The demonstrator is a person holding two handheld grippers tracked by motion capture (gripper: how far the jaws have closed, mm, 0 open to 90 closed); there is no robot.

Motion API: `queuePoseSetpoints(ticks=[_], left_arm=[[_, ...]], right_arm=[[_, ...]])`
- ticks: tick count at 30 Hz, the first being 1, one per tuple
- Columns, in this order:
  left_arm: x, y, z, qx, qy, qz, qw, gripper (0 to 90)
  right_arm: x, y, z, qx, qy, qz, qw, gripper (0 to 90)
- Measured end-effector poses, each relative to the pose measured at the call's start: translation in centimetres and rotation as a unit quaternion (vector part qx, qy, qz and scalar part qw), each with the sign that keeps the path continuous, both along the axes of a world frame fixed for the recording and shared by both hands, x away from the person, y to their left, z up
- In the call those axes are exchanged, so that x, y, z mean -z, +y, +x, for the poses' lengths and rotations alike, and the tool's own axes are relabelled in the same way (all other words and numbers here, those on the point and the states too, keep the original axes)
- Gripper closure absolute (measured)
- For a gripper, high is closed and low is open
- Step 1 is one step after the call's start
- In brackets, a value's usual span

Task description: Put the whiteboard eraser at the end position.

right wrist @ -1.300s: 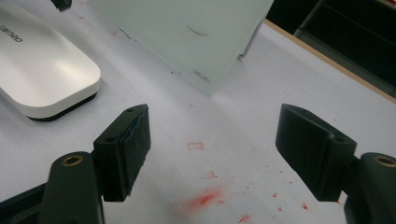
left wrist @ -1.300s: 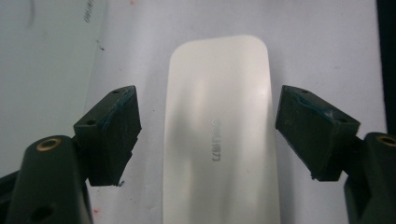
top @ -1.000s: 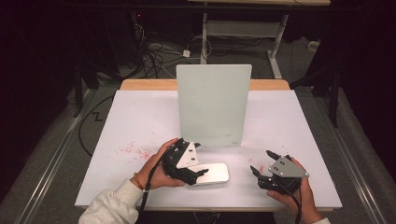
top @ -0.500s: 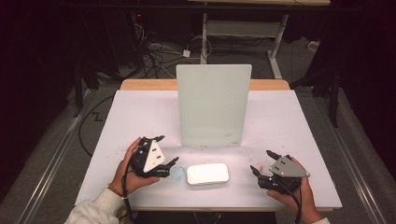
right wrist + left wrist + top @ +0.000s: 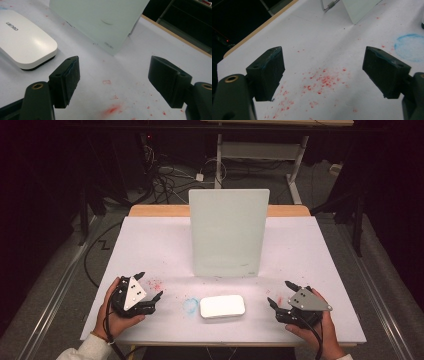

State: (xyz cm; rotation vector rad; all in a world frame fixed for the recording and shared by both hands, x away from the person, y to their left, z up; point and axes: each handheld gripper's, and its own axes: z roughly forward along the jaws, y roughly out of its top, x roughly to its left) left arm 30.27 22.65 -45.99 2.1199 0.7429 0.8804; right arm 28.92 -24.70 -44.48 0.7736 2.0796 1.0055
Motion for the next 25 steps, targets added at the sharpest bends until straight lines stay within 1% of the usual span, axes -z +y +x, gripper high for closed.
queuePoseSetpoints(ticks=[2, 7, 10, 15, 21, 25], left_arm=[[0.01, -0.11, 0.02, 0.003, 0.001, 0.001, 1.0000, 17.4], [0.19, -0.30, 0.23, 0.003, 0.007, 0.004, 1.0000, 17.4], [0.35, -0.50, 0.38, 0.005, 0.012, 0.012, 0.9998, 17.4], [0.44, -0.66, 0.54, 0.005, 0.014, 0.010, 0.9998, 17.5], [0.61, -0.75, 0.76, 0.005, 0.020, 0.015, 0.9997, 17.4], [0.61, -0.87, 0.81, 0.005, 0.019, 0.015, 0.9997, 17.4]], right_arm=[[0.02, 0.04, -0.03, -0.001, -0.001, -0.003, 1.0000, 26.0], [0.03, -0.14, 0.01, 0.001, -0.001, -0.001, 1.0000, 26.0], [0.08, -0.25, 0.06, 0.002, 0.000, -0.001, 1.0000, 25.9], [0.09, -0.46, 0.13, 0.005, 0.000, 0.000, 1.0000, 25.9], [0.19, -0.61, 0.18, 0.006, 0.002, 0.000, 1.0000, 25.8], [0.29, -0.70, 0.26, 0.007, 0.003, 0.000, 1.0000, 25.6]])
